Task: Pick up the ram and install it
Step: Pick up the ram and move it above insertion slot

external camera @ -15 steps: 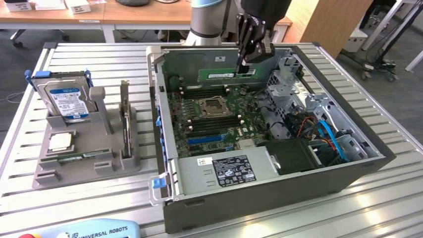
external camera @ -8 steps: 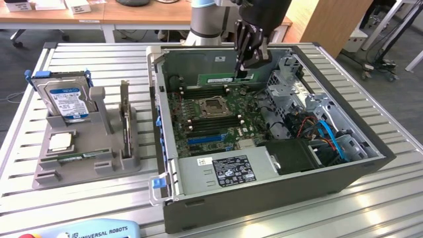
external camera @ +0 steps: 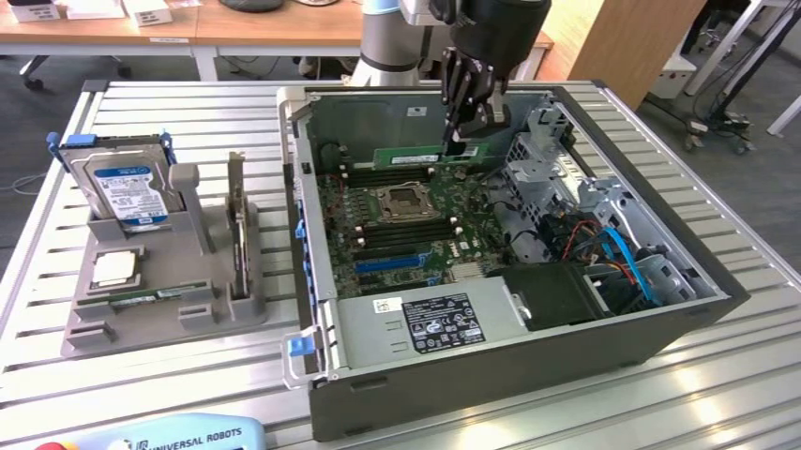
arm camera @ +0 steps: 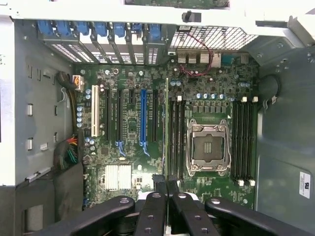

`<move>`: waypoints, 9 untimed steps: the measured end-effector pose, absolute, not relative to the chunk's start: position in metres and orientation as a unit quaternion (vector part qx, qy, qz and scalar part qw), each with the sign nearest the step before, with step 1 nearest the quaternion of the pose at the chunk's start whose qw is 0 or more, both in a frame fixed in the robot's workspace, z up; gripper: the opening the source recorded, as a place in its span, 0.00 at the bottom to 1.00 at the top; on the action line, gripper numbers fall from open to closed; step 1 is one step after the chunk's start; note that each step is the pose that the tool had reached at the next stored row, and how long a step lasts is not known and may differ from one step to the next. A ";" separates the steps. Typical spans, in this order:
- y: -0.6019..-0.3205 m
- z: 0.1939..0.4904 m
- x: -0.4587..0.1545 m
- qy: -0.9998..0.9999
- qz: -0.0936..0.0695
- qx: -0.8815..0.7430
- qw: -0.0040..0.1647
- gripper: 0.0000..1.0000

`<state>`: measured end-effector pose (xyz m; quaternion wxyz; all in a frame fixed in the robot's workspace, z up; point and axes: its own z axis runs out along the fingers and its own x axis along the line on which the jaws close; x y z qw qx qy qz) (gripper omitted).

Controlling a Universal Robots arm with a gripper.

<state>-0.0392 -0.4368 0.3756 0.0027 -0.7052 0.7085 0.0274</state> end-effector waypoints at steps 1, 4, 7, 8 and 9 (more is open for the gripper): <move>-0.437 0.376 -0.039 0.708 0.027 -0.705 0.003 0.12; -0.434 0.375 -0.039 0.709 0.027 -0.705 0.003 0.12; -0.427 0.375 -0.039 0.708 0.027 -0.705 0.003 0.12; -0.425 0.374 -0.039 0.708 0.027 -0.705 0.003 0.12; -0.423 0.374 -0.039 0.708 0.027 -0.705 0.003 0.12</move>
